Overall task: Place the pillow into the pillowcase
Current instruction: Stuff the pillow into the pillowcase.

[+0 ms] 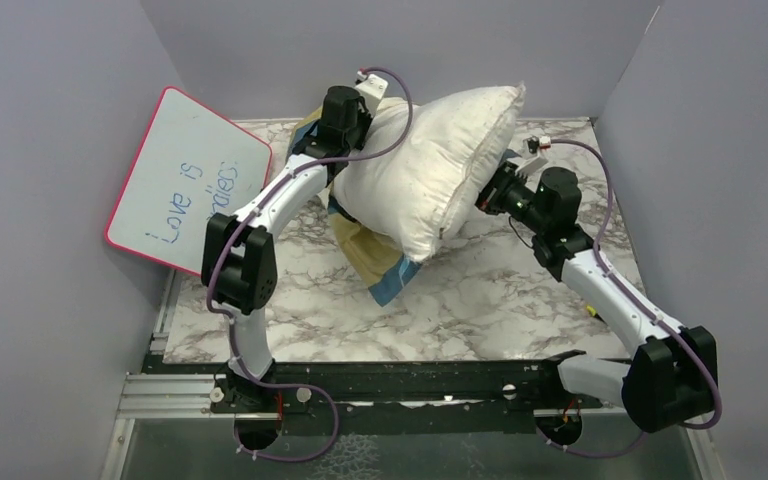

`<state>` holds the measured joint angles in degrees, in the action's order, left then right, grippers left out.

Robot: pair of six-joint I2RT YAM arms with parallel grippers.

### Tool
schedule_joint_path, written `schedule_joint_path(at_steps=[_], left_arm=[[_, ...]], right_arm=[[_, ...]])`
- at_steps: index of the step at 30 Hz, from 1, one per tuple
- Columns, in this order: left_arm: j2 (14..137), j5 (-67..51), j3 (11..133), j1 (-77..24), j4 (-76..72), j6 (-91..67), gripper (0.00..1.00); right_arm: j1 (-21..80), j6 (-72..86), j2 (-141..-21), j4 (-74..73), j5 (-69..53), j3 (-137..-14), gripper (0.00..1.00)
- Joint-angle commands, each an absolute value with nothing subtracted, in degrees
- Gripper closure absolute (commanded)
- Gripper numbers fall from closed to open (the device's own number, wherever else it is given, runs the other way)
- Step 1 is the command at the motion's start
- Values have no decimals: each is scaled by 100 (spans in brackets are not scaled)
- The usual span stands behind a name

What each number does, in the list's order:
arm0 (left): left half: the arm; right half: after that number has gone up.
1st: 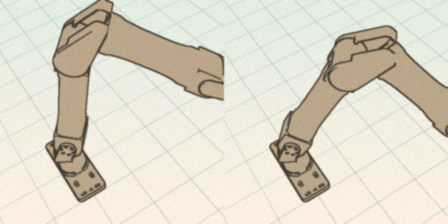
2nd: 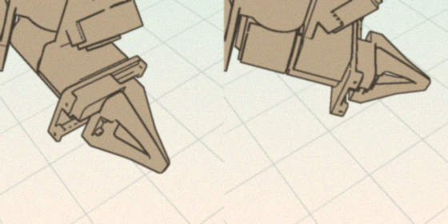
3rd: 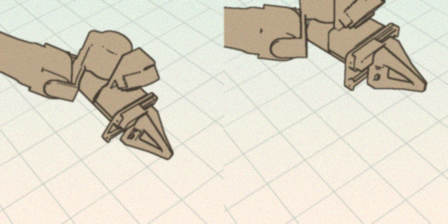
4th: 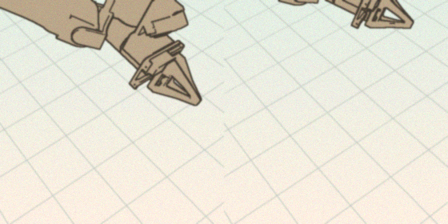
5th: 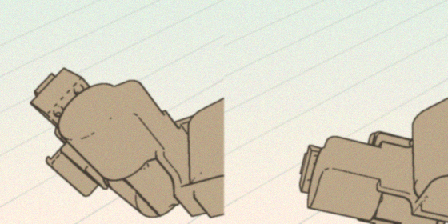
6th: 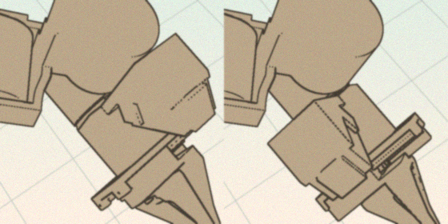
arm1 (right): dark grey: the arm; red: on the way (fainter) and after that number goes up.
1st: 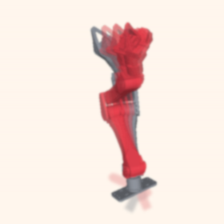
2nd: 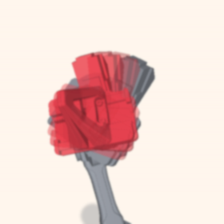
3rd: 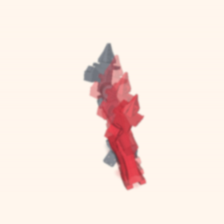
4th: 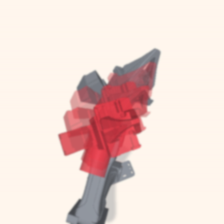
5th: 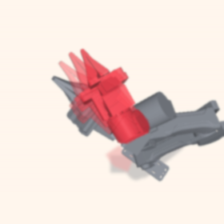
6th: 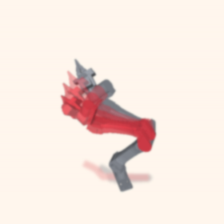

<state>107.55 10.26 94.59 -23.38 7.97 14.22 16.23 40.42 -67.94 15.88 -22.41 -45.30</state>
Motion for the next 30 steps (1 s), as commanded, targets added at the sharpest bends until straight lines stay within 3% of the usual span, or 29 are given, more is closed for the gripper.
schedule_joint_path(at_steps=[1,7,11,13,15,18,22,24,25,28,30], left_arm=[[11202,753,10431,-2345,1124,1497,99],[9764,-1065,10539,-3523,1397,-100,100],[9030,-2544,10155,-3893,222,-1769,100],[9192,-2360,10839,-3716,400,-1889,100],[9830,-1777,12298,-3445,1378,-1632,100],[10599,-1839,13760,-3177,2706,-2053,100],[9357,-1845,11943,-4236,1887,-2181,100],[8830,-2232,11145,-4137,997,-2662,100],[8947,-2424,11303,-3847,983,-2927,100],[9871,-2232,12759,-3133,2045,-3019,100],[10214,-1645,13400,-3112,2933,-2427,100]], right_arm=[[1644,4142,-6646,1571,-2598,-5135,100],[1648,4662,-6778,1274,-2216,-7131,100],[1644,4811,-7137,925,-2278,-8886,100],[1646,4905,-7139,609,-2764,-9289,100],[1649,5358,-6873,783,-3165,-8995,100],[1644,5352,-6740,1022,-2668,-8997,100],[1644,3824,-7747,-751,-1059,-10812,100],[1649,3758,-7782,-1022,-1220,-10754,100],[1644,3985,-7623,-991,-1542,-10369,100],[1657,5493,-6805,293,-2567,-8676,100],[1659,6091,-6637,651,-2479,-8470,100]])
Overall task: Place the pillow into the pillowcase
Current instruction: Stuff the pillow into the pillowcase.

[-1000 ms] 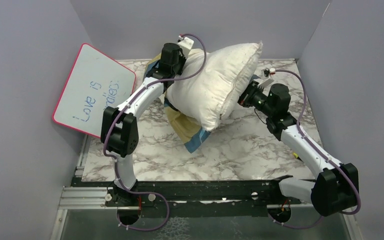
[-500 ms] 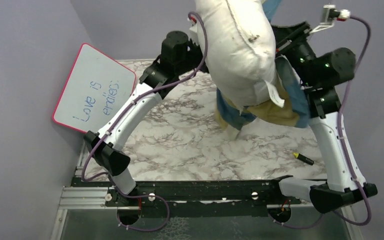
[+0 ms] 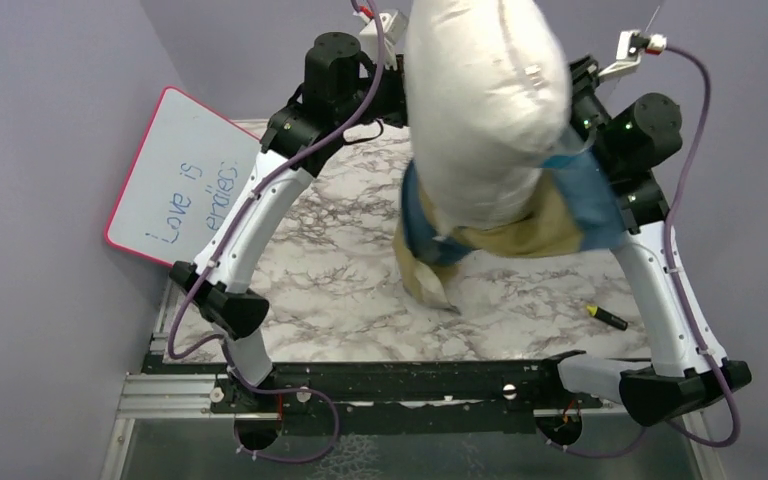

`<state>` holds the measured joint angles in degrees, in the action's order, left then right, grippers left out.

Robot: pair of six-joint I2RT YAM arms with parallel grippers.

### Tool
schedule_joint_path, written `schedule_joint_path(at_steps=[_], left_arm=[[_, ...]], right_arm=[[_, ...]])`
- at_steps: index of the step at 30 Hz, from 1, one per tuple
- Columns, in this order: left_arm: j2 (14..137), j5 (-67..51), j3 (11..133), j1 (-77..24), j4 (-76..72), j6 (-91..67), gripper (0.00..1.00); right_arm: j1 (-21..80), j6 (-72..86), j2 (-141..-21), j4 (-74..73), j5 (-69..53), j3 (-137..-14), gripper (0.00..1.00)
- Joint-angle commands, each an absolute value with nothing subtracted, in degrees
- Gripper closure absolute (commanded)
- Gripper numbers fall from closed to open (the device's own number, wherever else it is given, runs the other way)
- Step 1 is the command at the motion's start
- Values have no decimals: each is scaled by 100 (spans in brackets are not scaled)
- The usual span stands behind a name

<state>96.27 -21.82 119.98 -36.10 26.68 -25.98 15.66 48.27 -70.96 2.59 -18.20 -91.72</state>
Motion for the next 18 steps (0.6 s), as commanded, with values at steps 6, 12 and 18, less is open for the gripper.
schedule_joint_path(at_steps=[6,12,18], left_arm=[[8253,-1732,10448,-4594,1463,-2660,100],[9295,-1419,12396,-3319,2076,-2609,100],[9494,-1981,12432,-3827,3214,-2556,100]], right_arm=[[1503,4903,-8147,-1316,-1133,-11472,100],[1513,6216,-6946,181,-2339,-8935,100],[1199,5611,-7874,-1046,-1176,-11043,100]])
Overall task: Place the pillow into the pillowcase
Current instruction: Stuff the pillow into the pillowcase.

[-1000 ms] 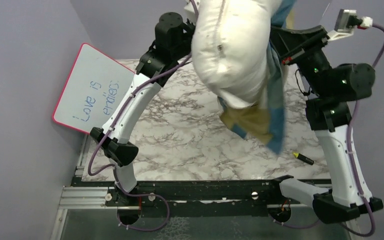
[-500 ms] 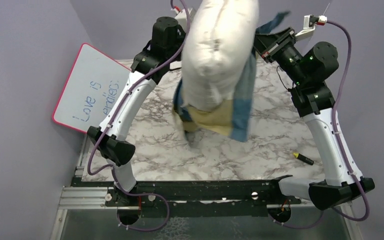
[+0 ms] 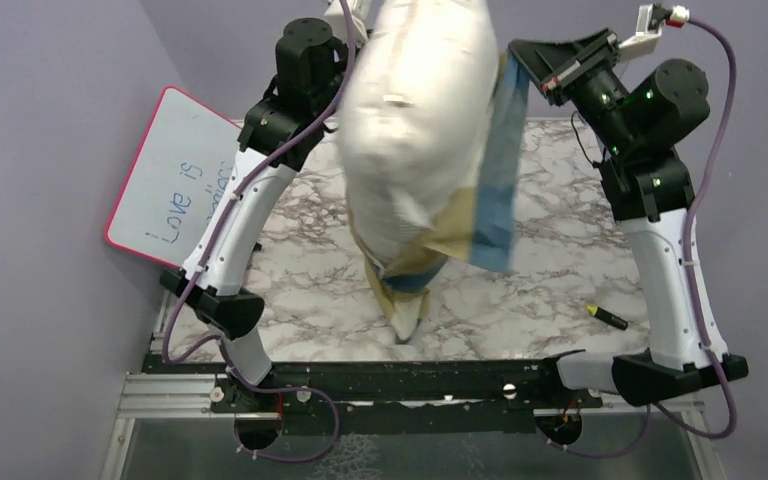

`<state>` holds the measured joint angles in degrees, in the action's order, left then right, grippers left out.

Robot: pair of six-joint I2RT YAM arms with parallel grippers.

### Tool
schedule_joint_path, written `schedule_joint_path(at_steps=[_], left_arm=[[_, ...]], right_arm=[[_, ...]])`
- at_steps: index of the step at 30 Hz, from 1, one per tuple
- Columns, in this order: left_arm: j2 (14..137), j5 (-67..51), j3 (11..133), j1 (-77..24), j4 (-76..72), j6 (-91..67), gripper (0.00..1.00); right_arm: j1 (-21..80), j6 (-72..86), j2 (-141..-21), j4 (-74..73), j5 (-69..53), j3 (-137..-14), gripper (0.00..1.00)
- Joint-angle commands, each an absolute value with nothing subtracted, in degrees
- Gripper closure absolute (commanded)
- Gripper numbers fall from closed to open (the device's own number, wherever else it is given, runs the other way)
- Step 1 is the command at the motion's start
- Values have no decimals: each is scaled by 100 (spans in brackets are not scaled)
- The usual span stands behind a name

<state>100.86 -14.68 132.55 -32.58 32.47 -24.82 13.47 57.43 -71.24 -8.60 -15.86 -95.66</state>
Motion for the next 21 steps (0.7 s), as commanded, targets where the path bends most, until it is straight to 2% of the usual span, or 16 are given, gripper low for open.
schedule_joint_path(at_steps=[1,3,4,6,8,10,15,19,21], left_arm=[[9021,-1715,11667,-4327,2753,-2505,100],[8318,-1882,10497,-4695,1453,-2913,100],[8283,-1850,10591,-4577,1242,-3015,100],[8760,-906,11845,-4407,2197,-2433,100],[9314,156,12949,-4348,3201,-1824,100],[9516,406,13159,-4130,3585,-1697,98],[8433,279,11011,-4025,3321,-1800,68],[7055,321,8869,-4021,2755,-2058,49],[6477,505,7967,-4008,2505,-2206,44]], right_arm=[[1110,5549,-8118,-1244,-1176,-11325,100],[1095,5406,-8199,-1540,-1500,-11453,100],[1095,5445,-8090,-1549,-1883,-11216,100],[1142,5572,-7599,-1028,-2350,-10194,100],[1147,5456,-7233,-886,-2122,-9417,100],[1145,5139,-7223,-1292,-1886,-9392,100],[1143,5228,-7113,-1085,-1769,-8799,100],[1143,5235,-7537,-1160,-1813,-9145,100],[1143,5210,-7750,-1208,-1857,-9374,100]])
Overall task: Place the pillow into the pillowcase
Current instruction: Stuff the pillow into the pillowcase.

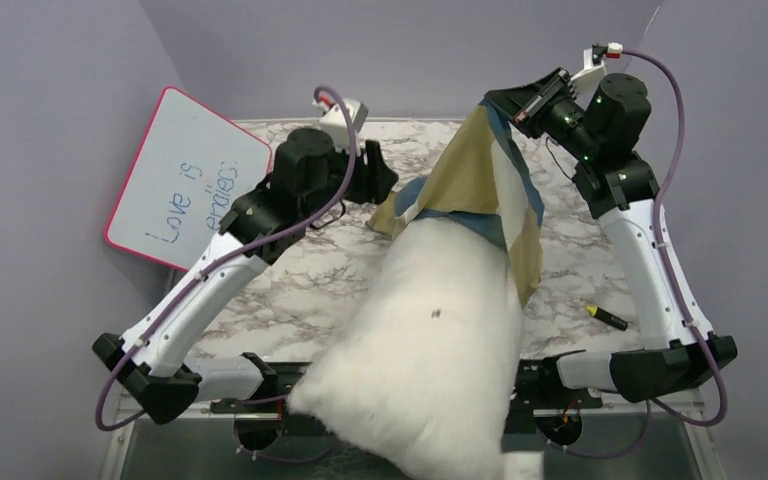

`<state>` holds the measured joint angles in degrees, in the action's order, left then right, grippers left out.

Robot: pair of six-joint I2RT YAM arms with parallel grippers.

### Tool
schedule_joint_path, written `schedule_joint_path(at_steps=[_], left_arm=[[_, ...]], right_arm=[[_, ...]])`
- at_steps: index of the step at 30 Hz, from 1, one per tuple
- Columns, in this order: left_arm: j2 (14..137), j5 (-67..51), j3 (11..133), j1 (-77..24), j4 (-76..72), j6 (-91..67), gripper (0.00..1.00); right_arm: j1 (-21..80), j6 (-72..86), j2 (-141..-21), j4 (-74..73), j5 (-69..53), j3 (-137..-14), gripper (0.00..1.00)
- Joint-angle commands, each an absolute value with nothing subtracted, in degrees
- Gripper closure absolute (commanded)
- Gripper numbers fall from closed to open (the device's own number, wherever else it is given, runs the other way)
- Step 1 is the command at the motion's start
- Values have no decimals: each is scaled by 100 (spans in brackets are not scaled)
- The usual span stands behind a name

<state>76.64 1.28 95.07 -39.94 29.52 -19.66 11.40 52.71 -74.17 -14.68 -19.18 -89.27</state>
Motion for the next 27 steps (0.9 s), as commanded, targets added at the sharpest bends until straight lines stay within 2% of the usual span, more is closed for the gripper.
schedule_joint_path(at_steps=[1,4,8,15,18,22,27], left_arm=[[6275,686,7629,-4000,2493,-2311,42],[5972,724,6942,-3935,2482,-2520,42],[5853,475,6427,-3922,2636,-2565,39],[5587,-840,5286,-3921,2457,-2674,28],[5422,-1371,4509,-3920,1894,-2892,25],[5426,-2178,3726,-3921,219,-3628,23],[6015,-2687,3785,-3963,-315,-3784,22]], right_arm=[[1143,5182,-7820,-1234,-1858,-9451,100],[1143,5019,-7894,-1157,-2077,-9445,100],[1150,4502,-7943,-1142,-3045,-9152,100],[1272,3449,-7437,-1159,-4323,-7626,100],[1282,3117,-7224,-1299,-4333,-7274,100],[1281,2981,-7323,-1281,-4395,-7337,100],[1283,3103,-7484,-1111,-4493,-7414,100]])
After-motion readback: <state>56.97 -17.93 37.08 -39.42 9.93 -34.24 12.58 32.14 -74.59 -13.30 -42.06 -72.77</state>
